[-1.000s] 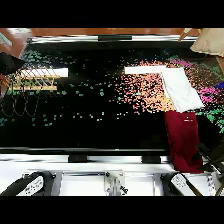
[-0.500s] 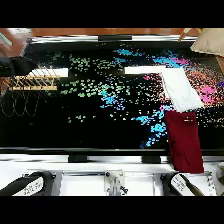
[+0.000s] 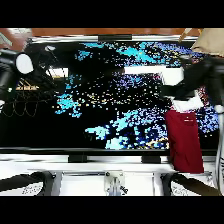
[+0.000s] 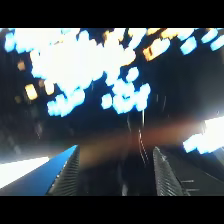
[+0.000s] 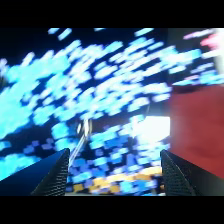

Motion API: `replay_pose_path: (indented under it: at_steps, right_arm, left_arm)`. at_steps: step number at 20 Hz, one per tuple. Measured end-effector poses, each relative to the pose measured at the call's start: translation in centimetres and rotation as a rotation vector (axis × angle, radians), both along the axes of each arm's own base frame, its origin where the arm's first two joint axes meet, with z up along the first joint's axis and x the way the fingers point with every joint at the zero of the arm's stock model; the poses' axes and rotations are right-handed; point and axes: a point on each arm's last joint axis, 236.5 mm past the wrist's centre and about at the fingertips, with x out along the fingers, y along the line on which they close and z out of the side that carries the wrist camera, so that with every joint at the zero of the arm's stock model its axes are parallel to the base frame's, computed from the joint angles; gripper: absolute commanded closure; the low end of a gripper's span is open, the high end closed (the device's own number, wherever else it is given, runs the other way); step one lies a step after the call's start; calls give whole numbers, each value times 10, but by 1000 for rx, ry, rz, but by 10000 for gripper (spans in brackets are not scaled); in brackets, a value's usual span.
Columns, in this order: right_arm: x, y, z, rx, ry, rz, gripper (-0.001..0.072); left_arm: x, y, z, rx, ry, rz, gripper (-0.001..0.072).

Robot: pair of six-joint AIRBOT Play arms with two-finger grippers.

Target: Fold the shirts.

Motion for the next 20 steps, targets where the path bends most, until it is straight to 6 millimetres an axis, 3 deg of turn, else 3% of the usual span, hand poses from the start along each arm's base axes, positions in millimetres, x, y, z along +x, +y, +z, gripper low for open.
replay_pose_path:
  at_steps: [3, 7, 20]
  right_arm:
    - [-9, 44, -23, 34, 86, 66, 50]
    - [-18, 72, -32, 59, 131, 106, 50]
    - [-23, 84, -35, 78, 151, 120, 50]
  left_arm:
    - [-10, -4, -16, 8, 81, 38, 171]
    - [-16, -5, -23, 17, 122, 60, 171]
    - [-16, -5, -40, 32, 174, 73, 171]
